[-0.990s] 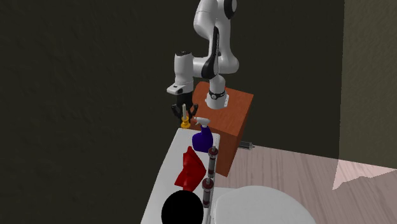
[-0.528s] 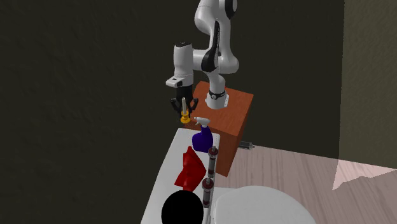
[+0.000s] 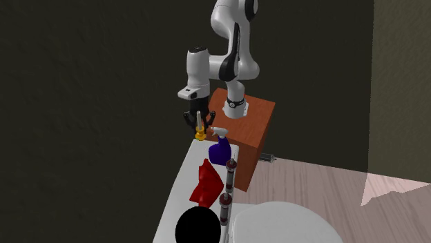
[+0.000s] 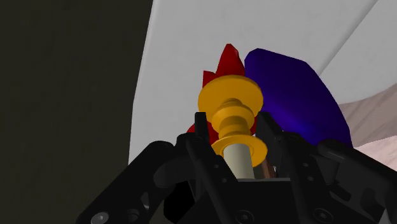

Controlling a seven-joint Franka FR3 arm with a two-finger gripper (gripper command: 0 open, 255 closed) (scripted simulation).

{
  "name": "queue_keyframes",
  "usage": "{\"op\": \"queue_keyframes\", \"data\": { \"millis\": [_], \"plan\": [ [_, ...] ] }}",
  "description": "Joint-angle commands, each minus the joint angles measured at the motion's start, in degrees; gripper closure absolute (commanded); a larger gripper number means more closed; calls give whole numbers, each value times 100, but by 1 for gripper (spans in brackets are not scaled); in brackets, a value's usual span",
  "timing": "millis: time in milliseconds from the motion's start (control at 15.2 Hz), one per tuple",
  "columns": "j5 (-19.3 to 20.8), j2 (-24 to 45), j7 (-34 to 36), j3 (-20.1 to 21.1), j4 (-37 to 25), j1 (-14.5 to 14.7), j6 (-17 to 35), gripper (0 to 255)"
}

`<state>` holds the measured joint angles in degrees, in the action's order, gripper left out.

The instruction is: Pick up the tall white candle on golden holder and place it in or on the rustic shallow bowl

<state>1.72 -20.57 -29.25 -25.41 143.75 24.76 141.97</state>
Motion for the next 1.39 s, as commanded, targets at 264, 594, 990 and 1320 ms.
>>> {"op": "queue_keyframes", "data": {
  "millis": [264, 594, 990, 1320],
  "plan": [
    [-775, 1398, -185, -101, -1160, 506, 146, 255],
    [-1456, 2552, -385, -46, -2328, 644, -5, 255],
    [-2017, 3911, -424, 166, -3970, 504, -423, 255],
    [-2266, 5096, -260, 346, -5641, 270, -956, 255]
  ]
}}
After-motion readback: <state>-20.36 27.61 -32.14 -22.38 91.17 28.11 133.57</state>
